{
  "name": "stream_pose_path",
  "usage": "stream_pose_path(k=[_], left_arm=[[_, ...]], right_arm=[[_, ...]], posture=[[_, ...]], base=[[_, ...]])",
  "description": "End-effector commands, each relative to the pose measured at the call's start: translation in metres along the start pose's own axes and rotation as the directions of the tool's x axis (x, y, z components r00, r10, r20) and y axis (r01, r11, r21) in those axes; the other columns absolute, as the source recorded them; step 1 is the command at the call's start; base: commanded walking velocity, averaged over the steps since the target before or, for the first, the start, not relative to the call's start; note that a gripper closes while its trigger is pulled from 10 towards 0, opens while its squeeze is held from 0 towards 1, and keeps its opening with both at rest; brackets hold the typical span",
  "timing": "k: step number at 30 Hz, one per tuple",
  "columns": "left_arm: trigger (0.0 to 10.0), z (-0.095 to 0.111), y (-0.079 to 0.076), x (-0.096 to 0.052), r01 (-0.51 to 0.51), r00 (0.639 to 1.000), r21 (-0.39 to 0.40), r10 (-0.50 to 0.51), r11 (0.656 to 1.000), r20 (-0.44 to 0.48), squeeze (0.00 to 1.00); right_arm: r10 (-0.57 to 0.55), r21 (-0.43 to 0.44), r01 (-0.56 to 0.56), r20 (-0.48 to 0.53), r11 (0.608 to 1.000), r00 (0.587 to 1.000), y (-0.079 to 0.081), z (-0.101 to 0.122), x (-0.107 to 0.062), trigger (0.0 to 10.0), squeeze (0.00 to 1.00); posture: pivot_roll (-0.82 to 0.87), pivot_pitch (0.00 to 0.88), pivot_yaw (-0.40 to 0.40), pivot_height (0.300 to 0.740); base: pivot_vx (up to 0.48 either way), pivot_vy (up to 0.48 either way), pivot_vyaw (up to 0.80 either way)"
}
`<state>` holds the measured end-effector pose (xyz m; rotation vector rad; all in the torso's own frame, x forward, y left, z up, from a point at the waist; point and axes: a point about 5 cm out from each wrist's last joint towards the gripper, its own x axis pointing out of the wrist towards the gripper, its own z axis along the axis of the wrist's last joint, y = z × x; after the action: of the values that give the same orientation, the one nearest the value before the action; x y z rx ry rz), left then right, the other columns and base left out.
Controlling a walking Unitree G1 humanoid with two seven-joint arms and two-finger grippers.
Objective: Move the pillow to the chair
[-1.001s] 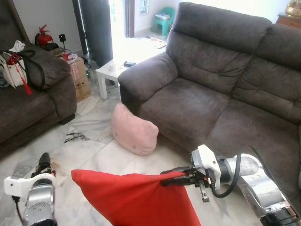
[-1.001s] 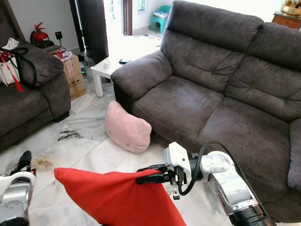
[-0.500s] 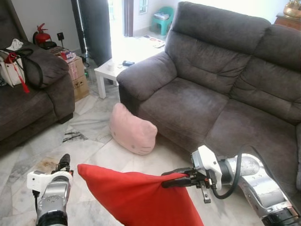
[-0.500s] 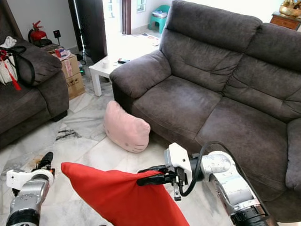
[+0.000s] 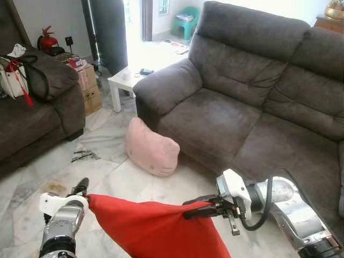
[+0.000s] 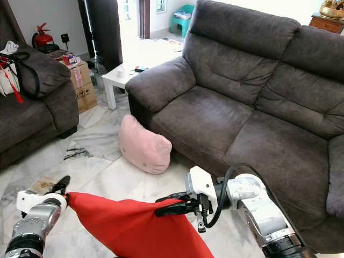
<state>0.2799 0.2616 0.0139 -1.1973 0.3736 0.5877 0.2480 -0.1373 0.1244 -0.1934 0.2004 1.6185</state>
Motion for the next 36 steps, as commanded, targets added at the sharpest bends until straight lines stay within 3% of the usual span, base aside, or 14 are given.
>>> stream_pose_path(k=[1, 9, 25, 26, 28, 29, 36], left_arm=[[10.0, -0.007, 0.0, 0.0, -0.019, 0.999, 0.04, 0.02, 0.999, -0.029, 0.0], [10.0, -0.011, 0.011, -0.001, -0.066, 0.996, 0.045, 0.069, 0.997, -0.062, 0.0], [10.0, -0.02, 0.021, -0.002, -0.07, 0.981, 0.197, 0.103, 0.978, -0.164, 0.0], [4.5, -0.022, 0.023, -0.003, -0.066, 0.978, 0.229, 0.108, 0.971, -0.179, 0.0], [4.5, -0.022, 0.024, -0.003, -0.067, 0.977, 0.233, 0.11, 0.97, -0.18, 0.0], [0.0, -0.023, 0.024, -0.003, -0.064, 0.976, 0.242, 0.111, 0.968, -0.186, 0.0], [0.0, -0.025, 0.026, -0.004, -0.046, 0.974, 0.292, 0.108, 0.955, -0.2, 0.0]], right_arm=[[0.008, -0.086, -0.004, 0.043, 0.996, 0.999, -0.001, 0.019, -0.002, 10.0, 0.0], [0.018, -0.086, -0.015, 0.037, 0.996, 0.999, -0.001, 0.017, 0.001, 10.0, 0.0], [0.025, -0.089, -0.022, 0.031, 0.996, 0.999, -0.001, 0.016, 0.004, 10.0, 0.0], [0.028, -0.091, -0.025, 0.03, 0.996, 0.999, -0.001, 0.017, 0.005, 10.0, 0.0], [0.028, -0.091, -0.025, 0.03, 0.996, 0.999, -0.001, 0.017, 0.005, 10.0, 0.0], [0.028, -0.092, -0.025, 0.03, 0.995, 0.999, -0.001, 0.017, 0.005, 10.0, 0.0], [0.029, -0.095, -0.027, 0.026, 0.995, 0.999, -0.002, 0.016, 0.005, 10.0, 0.0]], posture=[[0.07, 0.0, -0.081, 0.74], [0.08, 0.0, -0.082, 0.74], [0.08, 0.0, -0.077, 0.74], [0.08, 0.0, -0.077, 0.74], [0.08, 0.0, -0.077, 0.74], [0.08, 0.0, -0.076, 0.74], [0.08, 0.0, -0.075, 0.74]], base=[[0.0, 0.0, 0.0], [0.0, 0.0, 0.0], [0.0, 0.0, 0.0], [0.0, 0.0, 0.0], [0.0, 0.0, 0.0], [0.0, 0.0, 0.0], [0.0, 0.0, 0.0]])
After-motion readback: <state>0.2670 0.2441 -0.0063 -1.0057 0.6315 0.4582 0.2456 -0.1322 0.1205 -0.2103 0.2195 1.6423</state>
